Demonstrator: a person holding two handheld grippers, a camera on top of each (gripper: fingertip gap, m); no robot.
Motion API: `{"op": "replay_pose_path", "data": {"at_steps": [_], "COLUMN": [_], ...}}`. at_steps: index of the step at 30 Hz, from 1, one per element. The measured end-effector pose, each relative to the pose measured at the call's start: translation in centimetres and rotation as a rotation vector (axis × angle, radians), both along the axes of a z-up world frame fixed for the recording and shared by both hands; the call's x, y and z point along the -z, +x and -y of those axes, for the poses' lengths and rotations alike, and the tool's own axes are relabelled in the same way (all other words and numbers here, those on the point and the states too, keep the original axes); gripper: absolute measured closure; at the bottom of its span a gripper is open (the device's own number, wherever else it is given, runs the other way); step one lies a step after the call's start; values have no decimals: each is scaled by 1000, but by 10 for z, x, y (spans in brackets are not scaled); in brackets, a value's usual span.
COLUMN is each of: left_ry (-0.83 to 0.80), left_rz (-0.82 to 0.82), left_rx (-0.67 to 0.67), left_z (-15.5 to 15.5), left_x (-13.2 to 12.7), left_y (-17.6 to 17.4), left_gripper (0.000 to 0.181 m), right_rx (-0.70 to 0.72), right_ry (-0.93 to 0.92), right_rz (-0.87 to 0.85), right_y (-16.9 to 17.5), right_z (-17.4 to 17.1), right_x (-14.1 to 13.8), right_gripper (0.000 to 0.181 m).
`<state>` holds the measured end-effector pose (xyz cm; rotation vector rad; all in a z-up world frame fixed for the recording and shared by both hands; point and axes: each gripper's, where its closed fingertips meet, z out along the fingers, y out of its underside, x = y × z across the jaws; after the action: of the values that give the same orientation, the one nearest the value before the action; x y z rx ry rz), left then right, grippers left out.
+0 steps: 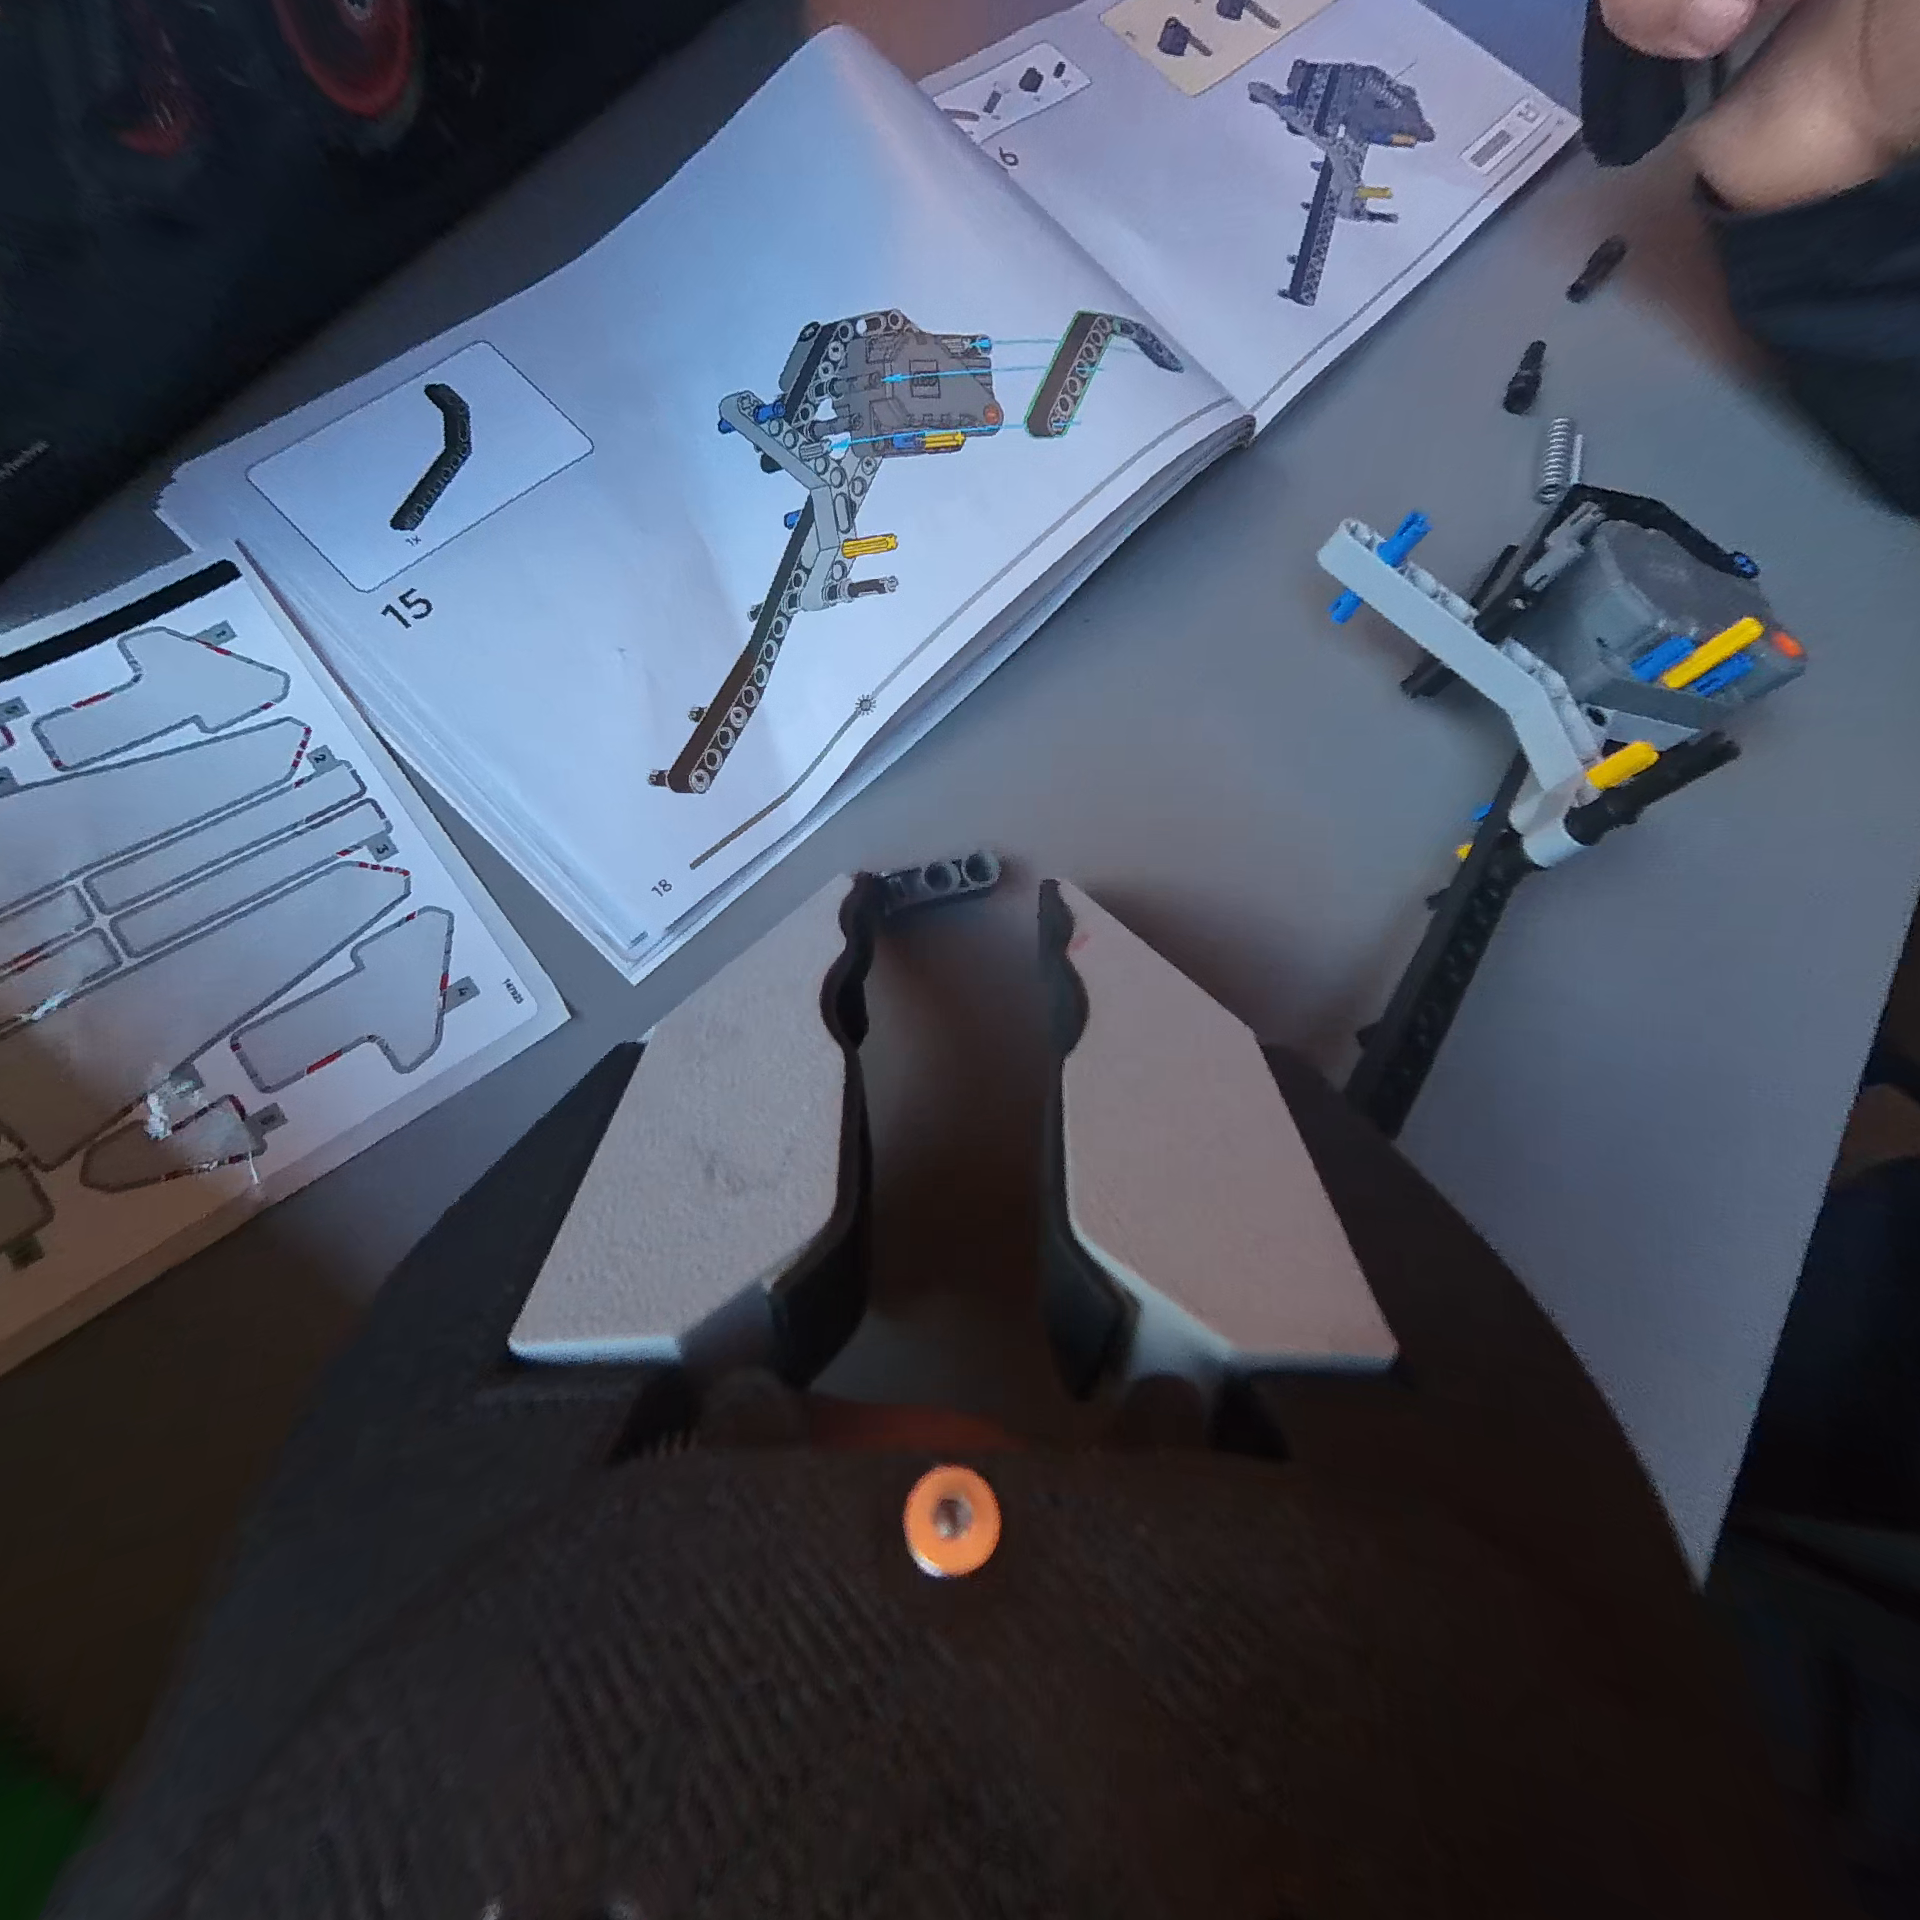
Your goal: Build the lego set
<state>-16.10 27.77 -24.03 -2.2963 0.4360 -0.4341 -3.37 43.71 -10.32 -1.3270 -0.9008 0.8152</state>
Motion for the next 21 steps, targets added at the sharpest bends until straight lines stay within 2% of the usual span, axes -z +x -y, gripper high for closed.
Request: {"op": "replay_pose_path", "data": {"at_steps": [5,15,16,17,21], "left_ry": [-1,3,-1,-4,0], "left_rz": [-9,-19,-21,-24,-30], "left_rx": [8,58,59,66,72], "left_z": [-1,-3,-3,-3,-3], "left_x": [1,1,2,2,2], "left_y": [2,17,18,19,22], "left_gripper": [159,160,171,174,174], "right_rx": [22,59,61,61,54], "right_ry": [9,36,36,35,30], "right_rz": [-38,-125,-134,-143,-160], "right_y": [8,26,28,30,31], "right_z": [-4,-6,-6,-6,-4], "right_x": [-10,-32,-34,-35,-38], "right_gripper": [171,173,173,174,175]}}
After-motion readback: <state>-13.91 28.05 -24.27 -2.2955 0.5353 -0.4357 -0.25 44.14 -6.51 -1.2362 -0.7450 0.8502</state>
